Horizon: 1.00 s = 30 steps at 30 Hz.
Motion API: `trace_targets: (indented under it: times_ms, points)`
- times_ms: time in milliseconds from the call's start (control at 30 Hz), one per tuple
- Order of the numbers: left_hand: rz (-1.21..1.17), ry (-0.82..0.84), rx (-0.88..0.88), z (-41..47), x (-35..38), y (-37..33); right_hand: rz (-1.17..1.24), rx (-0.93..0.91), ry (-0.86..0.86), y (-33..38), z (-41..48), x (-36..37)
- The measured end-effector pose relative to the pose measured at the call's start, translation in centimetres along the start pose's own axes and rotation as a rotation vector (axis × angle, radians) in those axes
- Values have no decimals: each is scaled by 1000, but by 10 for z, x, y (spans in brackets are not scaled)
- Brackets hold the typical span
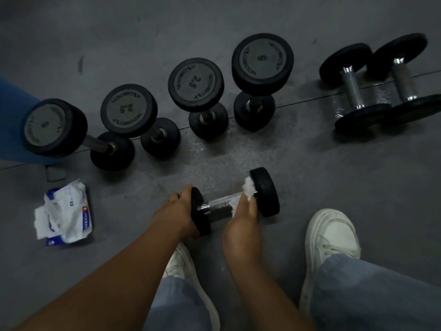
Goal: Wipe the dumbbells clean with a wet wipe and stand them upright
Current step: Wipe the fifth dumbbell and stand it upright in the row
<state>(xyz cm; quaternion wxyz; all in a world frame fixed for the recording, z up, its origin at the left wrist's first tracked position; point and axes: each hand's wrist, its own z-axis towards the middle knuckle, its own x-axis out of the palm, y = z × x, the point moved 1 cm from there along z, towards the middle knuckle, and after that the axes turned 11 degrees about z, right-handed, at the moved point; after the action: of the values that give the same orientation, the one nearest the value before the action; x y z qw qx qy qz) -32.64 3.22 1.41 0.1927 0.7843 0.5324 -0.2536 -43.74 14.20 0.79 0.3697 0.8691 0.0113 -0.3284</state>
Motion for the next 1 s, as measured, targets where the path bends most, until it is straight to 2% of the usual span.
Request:
trace_targets:
  times_ms: [167, 267, 433, 533, 600, 733, 900, 1000]
  points:
    - [6, 18, 1, 2, 1, 2, -105, 13, 84, 1, 26, -9]
    - [14, 12, 8, 2, -1, 2, -145, -31, 109, -8, 10, -7]
    - [14, 16, 8, 5, 0, 3, 238, -221, 10, 12, -3, -12]
    - [1, 6, 13, 5, 0, 4, 363, -170, 45, 31, 4, -22]
    - [7, -1, 11, 4, 0, 3, 290, -192, 18, 31, 10, -27]
    - [21, 1, 21, 5, -1, 4, 249, -230, -154, 18, 15, -29]
    - [24, -3, 25, 5, -1, 4, 244, -385, -187, 20, 16, -23]
    - [34, 7, 28, 6, -1, 4, 211, -371, -140, 10, 24, -20]
